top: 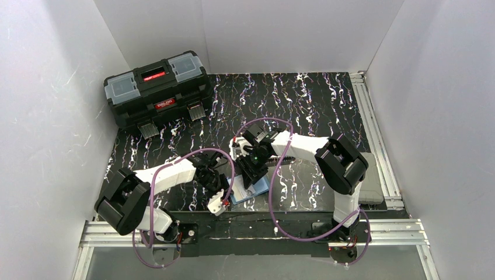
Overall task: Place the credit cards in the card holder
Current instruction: Insert the credit card into the card holder.
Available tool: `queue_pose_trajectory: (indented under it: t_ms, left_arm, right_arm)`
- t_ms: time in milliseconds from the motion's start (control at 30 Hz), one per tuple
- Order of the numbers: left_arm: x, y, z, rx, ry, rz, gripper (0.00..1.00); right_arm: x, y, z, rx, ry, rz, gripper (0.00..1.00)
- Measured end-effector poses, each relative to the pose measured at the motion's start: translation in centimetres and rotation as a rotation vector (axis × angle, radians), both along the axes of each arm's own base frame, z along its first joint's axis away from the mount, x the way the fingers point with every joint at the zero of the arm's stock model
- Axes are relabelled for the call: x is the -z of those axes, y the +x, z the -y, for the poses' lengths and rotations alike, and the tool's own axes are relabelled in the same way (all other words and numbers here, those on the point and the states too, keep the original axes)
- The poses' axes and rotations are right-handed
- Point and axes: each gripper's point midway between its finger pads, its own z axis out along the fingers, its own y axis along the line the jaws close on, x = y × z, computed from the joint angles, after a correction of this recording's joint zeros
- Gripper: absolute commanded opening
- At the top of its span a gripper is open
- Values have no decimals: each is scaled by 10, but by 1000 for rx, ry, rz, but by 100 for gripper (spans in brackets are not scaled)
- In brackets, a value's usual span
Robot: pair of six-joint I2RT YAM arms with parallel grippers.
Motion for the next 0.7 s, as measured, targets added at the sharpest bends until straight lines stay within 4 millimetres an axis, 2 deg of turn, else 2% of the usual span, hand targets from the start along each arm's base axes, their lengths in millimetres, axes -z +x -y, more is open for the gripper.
queue_pose_trajectory:
  t_ms: [267,700]
  left_arm:
    - [1,-1,-1,0,1,-1,0]
    - [3,-2,-2,0,-5,7,0]
  right_arm:
    - [-5,-8,-7,-51,42,-11,52]
    - [-15,-9,-16,-70,97,-24,48]
